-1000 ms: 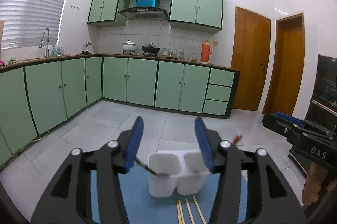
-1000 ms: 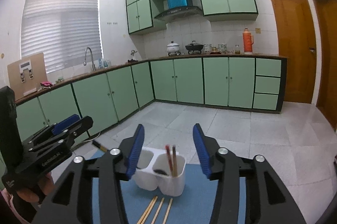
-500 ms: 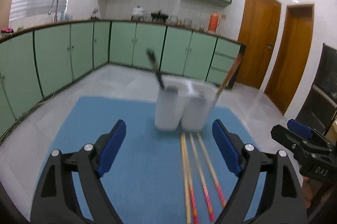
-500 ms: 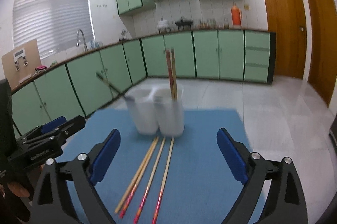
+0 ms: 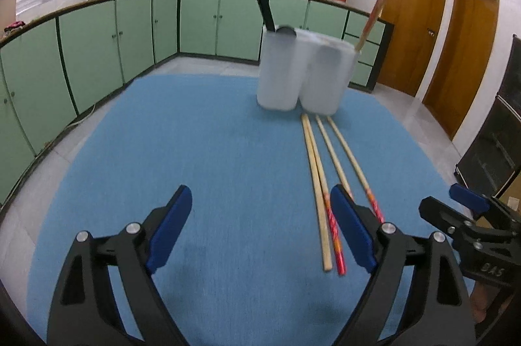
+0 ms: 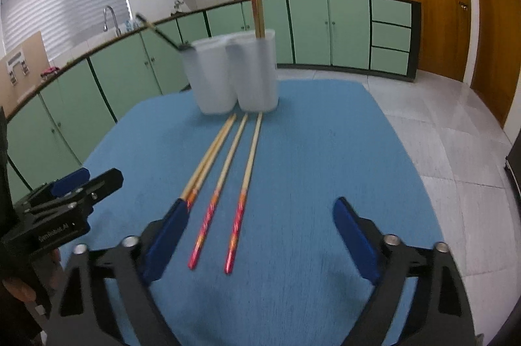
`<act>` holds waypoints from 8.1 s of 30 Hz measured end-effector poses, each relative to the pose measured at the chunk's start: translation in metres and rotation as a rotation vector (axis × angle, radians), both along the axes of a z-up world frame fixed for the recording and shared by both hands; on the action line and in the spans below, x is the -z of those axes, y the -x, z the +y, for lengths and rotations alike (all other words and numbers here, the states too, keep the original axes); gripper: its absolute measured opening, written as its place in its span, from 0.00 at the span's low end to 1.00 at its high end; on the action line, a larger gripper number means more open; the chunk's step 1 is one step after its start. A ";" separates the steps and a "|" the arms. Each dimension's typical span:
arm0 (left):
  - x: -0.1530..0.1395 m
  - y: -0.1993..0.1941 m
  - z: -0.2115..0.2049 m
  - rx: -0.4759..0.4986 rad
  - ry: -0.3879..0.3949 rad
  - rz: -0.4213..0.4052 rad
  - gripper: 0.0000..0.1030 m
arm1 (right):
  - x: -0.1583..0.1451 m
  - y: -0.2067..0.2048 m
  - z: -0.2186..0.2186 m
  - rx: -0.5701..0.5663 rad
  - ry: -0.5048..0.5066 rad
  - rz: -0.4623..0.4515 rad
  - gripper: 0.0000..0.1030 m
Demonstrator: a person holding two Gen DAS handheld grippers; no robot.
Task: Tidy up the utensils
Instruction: 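Close the left tool on a plain wooden chopstick while the right tool grasps a red-patterned chopstick, then lift both chopsticks and lower them into the white holder, then open both tools to release the chopsticks and pull back, then lower the right tool onto a red-patterned chopstick and close it, then close the left tool on the other red-patterned chopstick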
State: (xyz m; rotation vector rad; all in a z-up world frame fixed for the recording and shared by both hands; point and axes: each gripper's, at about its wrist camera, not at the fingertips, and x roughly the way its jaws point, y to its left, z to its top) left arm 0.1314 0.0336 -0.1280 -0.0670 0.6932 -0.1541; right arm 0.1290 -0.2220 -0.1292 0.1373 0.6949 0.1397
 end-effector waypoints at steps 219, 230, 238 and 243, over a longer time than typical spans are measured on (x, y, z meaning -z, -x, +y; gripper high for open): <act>0.025 -0.004 -0.015 0.040 -0.017 0.108 0.46 | 0.027 -0.007 0.045 -0.054 -0.003 0.078 0.25; 0.030 -0.009 -0.006 0.008 0.029 0.150 0.44 | 0.039 -0.010 0.054 -0.089 0.005 0.148 0.12; 0.028 -0.003 -0.011 0.031 0.014 0.135 0.44 | 0.039 -0.011 0.039 -0.022 -0.022 0.152 0.06; 0.026 0.002 -0.018 0.058 0.011 0.125 0.43 | 0.039 -0.007 0.020 0.063 -0.019 0.152 0.06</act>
